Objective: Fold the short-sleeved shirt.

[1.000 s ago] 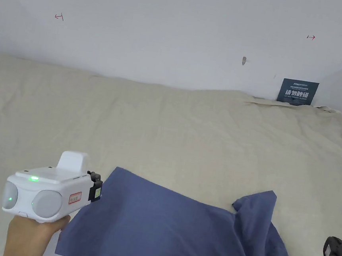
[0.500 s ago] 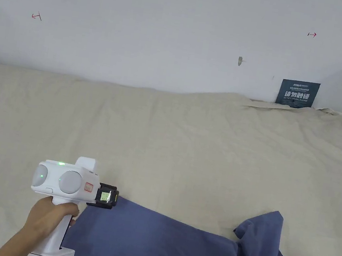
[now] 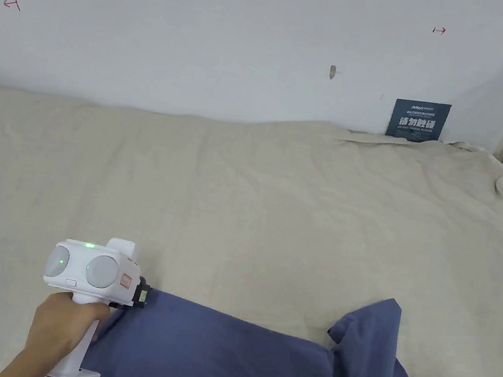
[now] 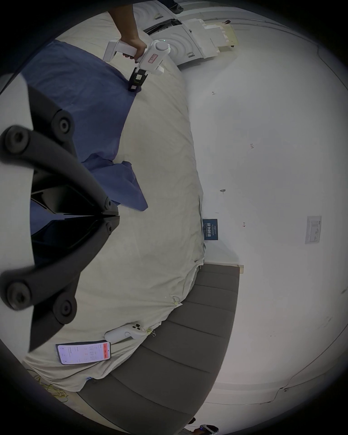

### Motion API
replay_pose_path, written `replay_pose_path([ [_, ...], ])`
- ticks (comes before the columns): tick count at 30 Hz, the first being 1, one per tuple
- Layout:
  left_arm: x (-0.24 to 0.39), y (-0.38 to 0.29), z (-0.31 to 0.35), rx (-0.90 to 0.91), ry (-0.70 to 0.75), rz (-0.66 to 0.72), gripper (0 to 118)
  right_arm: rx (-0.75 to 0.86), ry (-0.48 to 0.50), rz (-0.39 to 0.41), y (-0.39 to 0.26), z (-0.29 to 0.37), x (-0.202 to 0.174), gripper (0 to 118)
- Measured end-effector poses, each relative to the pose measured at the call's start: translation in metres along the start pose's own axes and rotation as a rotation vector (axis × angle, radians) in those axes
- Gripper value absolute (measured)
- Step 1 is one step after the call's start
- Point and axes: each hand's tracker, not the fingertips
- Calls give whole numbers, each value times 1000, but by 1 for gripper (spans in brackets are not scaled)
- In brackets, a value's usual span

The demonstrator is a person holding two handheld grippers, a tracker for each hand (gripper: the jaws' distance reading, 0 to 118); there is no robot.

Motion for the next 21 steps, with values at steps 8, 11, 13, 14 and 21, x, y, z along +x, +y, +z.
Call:
replay_pose_path([
  [8, 5, -11, 53, 120, -19, 6, 0, -98, 45, -10, 1, -7, 2, 0],
  [11, 6, -18, 80, 152, -39, -6, 0, -154, 47, 6, 33, -120, 12, 1],
  [13, 3, -21, 95, 173, -50, -3, 0, -219, 50, -7, 37, -146, 14, 23],
  [14, 3, -23, 100, 178, -53, -3, 0, -226, 43, -15, 41, -166, 16, 45],
  [21, 3, -31, 123, 199, -50, -11, 0, -398, 15, 71, 38, -193, -3, 101],
])
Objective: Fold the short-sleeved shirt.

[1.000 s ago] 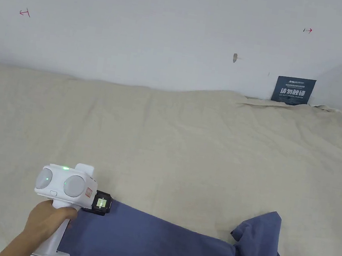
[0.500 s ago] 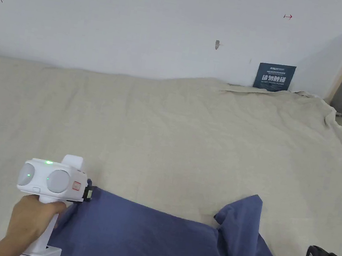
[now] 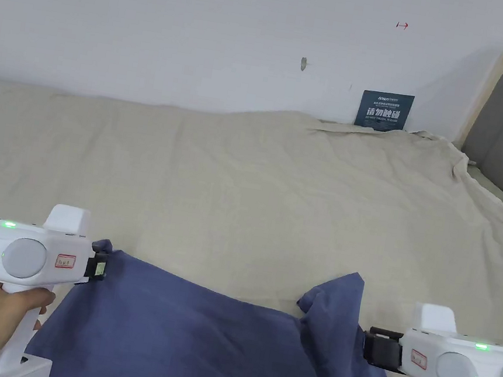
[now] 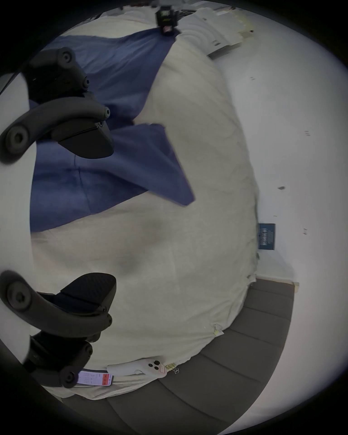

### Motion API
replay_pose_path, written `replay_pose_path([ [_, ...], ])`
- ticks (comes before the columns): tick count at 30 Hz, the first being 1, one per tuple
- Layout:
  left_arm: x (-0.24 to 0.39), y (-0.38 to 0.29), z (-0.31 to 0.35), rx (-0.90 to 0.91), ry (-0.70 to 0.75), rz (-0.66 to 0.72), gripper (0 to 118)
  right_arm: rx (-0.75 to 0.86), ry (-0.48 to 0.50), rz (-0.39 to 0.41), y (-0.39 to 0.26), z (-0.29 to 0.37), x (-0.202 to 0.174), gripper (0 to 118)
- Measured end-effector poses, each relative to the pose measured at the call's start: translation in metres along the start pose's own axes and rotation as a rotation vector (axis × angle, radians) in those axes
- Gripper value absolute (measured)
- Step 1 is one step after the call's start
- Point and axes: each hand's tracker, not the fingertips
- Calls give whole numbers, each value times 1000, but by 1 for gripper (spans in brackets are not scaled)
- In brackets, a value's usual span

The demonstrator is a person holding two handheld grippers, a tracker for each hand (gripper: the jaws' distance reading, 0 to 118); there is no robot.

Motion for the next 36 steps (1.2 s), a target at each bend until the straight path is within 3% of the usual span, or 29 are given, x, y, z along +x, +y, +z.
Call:
replay_pose_path([
  [6, 0, -5, 6, -5, 4, 14, 0, -81, -56, 99, -6, -43, -10, 91],
  [8, -2, -6, 4, -8, 5, 20, 0, -100, -59, 129, -8, -49, -16, 81],
  [9, -2, -7, 4, -9, 4, 24, 0, -106, -59, 145, -13, -50, -21, 72],
  [11, -8, -10, 0, -12, 5, 28, 0, -100, -30, 139, -17, -51, -24, 41],
  [12, -8, -11, 0, -13, 6, 30, 0, -87, 11, 100, -17, -49, -25, 29],
  [13, -9, -13, 1, -14, 8, 32, 0, -95, 9, 88, -19, -57, -17, 8],
  [14, -9, -14, 2, -14, 9, 33, 0, -93, -7, 100, -19, -56, -16, 3],
  [23, -20, -20, 25, 15, 33, 66, 0, 86, 68, 52, -3, 10, -1, 2],
  [36, -50, 9, 117, 180, 97, 130, 0, 419, 177, -29, 64, 152, 29, 2],
])
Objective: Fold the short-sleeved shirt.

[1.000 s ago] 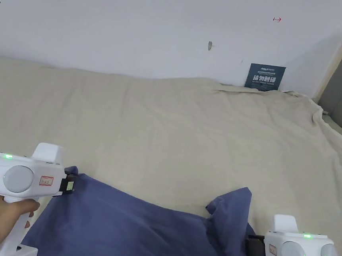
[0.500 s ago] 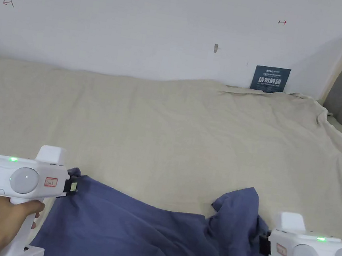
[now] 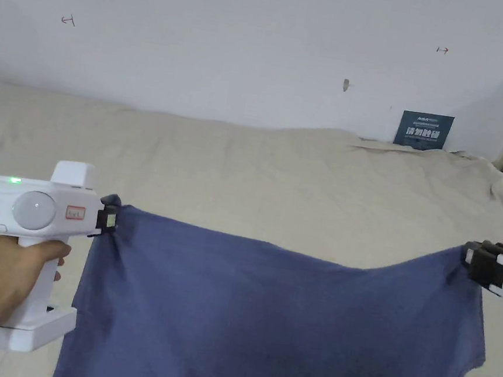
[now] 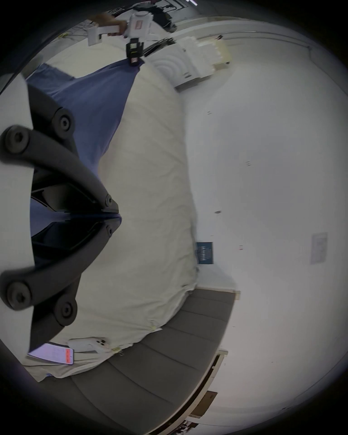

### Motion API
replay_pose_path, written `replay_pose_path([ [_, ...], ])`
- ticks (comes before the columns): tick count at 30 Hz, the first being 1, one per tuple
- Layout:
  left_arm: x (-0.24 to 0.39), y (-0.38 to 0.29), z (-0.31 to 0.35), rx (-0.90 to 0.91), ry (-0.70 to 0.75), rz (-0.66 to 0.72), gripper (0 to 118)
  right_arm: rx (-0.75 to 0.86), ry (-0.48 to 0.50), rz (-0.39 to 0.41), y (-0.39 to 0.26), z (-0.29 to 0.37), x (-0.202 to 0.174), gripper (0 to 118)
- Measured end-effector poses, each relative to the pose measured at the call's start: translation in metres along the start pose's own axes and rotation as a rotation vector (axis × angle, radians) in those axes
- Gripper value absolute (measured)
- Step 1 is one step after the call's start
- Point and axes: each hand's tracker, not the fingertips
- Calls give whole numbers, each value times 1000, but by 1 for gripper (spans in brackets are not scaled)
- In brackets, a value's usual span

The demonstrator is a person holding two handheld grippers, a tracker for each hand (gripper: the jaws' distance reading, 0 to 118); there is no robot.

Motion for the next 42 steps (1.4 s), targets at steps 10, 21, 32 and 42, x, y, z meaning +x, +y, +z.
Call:
replay_pose_path([
  [10, -7, 101, 84, 232, 80, -28, 0, 227, 38, 26, 91, 29, -18, 2],
  [21, -3, 191, 141, 408, 127, -38, 0, 431, 17, 70, 187, 32, -38, 3],
  [32, 9, 245, 149, 486, 147, -69, 0, 527, -15, 106, 251, 35, -48, 2],
  [42, 7, 184, 56, 330, 138, -65, 0, 391, -39, 73, 184, -32, -32, 3],
])
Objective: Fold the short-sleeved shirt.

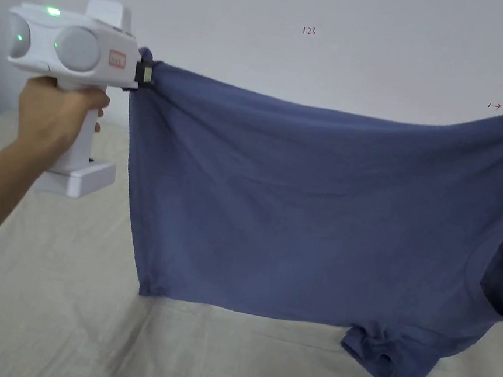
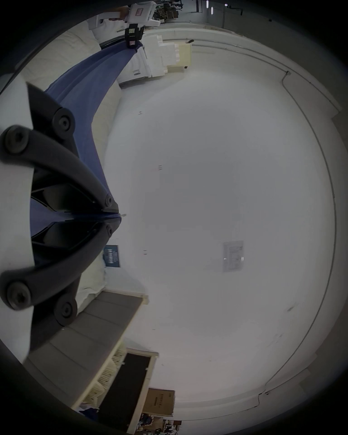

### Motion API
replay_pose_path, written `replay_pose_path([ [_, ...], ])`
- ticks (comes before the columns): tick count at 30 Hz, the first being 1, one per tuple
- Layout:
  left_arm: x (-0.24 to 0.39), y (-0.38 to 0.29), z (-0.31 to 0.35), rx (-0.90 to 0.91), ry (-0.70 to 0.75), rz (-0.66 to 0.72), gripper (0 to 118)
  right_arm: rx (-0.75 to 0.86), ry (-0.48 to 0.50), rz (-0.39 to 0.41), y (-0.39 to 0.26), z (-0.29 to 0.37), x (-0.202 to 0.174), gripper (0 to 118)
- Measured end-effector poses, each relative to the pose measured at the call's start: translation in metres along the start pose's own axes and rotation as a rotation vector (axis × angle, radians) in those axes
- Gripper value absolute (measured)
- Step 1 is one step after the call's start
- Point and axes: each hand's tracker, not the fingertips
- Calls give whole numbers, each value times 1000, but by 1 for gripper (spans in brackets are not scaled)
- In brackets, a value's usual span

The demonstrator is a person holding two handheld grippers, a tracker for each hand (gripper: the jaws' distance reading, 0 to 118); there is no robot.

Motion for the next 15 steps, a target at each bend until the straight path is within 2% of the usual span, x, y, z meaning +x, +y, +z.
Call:
replay_pose_path([
  [6, 1, -71, -29, -111, 2, 8, 0, -112, -1, -27, -68, -10, 4, 3],
  [15, -6, -164, -23, -251, -19, 43, 0, -239, 11, -53, -151, 22, -1, 3],
])
